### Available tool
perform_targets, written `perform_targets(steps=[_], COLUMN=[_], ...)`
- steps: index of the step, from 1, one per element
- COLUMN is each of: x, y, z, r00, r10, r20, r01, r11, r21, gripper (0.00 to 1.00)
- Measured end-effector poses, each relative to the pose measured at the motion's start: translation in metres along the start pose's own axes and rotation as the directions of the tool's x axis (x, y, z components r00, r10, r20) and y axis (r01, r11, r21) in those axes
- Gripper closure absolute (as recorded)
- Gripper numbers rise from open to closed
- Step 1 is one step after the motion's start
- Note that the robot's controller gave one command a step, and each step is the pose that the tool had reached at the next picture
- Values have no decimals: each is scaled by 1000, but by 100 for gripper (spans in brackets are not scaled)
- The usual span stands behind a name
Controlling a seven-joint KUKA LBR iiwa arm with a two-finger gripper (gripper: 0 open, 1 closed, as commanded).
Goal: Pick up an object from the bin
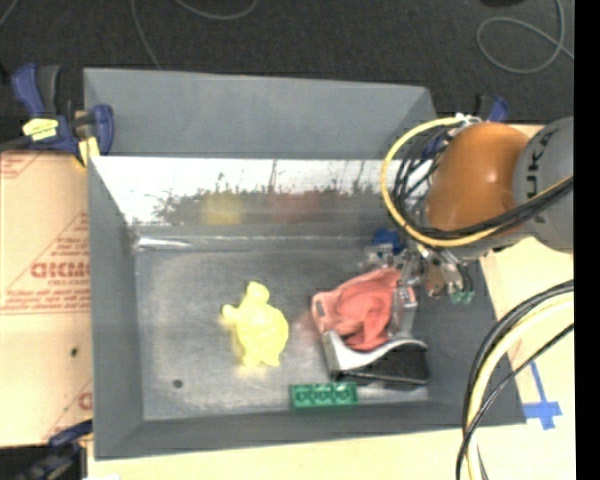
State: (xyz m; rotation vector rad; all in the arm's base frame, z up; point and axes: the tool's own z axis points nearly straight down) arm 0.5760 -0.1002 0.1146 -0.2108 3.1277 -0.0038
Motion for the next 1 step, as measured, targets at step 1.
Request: perform_targets(steps=[1], x=[-2], y=[-1], z=[-16], r00=[1000], r10=[0], r20=[7], r01=[0], r11=[1000], r21=[3], gripper=[100])
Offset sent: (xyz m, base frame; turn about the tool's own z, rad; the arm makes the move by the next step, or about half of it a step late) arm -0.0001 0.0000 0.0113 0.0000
